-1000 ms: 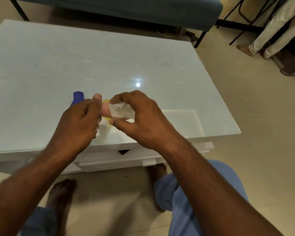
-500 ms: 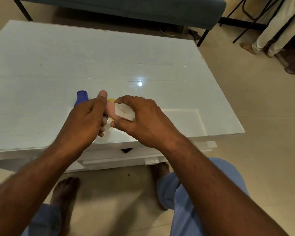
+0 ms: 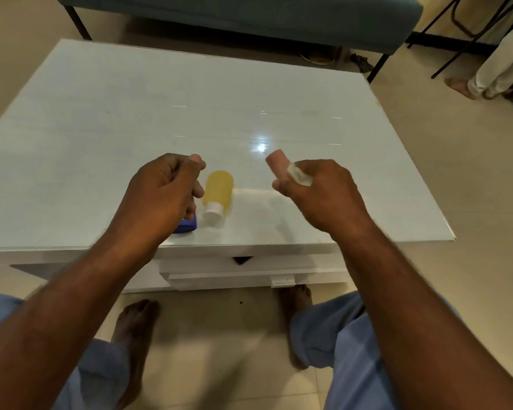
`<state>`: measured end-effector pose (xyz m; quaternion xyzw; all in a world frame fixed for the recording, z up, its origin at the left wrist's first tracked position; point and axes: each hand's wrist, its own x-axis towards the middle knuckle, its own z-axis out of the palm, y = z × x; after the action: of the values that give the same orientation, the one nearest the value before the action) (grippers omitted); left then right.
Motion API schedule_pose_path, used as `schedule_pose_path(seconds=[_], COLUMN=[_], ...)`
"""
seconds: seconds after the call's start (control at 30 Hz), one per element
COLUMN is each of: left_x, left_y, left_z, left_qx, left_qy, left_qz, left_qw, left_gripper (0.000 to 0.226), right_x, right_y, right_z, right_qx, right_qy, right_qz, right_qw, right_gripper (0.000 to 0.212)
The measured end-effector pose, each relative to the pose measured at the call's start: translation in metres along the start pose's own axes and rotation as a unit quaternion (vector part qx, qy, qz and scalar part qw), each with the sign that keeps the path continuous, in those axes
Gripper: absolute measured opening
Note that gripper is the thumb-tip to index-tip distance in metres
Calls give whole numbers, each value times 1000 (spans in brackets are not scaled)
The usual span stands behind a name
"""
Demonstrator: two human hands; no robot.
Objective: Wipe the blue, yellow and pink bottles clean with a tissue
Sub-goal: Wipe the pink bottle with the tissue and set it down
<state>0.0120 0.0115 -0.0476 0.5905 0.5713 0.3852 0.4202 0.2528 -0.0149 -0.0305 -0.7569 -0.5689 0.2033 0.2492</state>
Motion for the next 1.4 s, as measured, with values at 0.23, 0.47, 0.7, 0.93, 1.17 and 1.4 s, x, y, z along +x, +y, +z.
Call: schedule_pose_path(seconds=[0.23, 0.47, 0.7, 0.93, 1.17, 1.4], left_x=[3, -1, -1, -2, 4, 6], left_y=[-2, -3, -24, -37, -40, -38], left_z=[-12, -11, -11, -7, -2, 0], left_qx=[10, 140, 480, 461, 455, 468], left_qy=[37, 17, -59, -105, -114, -114], left_qz=[-36, -1, 31, 20, 41, 29], left_qw=[999, 990, 875, 881, 882, 876], left_gripper=[34, 26, 71, 81, 81, 82], right_x=[1, -3, 2, 3, 1, 0], right_y=[9, -5, -17, -25, -36, -37], right_z=[32, 61, 77, 75, 72, 69], right_qx=[-130, -207, -225, -146, -110, -132], right_qy=[-18, -12, -55, -101, -128, -135], right_qz=[60, -2, -22, 11, 15, -5], right_qw=[990, 978, 973, 984, 985, 982], right_gripper=[40, 36, 54, 42, 32, 24])
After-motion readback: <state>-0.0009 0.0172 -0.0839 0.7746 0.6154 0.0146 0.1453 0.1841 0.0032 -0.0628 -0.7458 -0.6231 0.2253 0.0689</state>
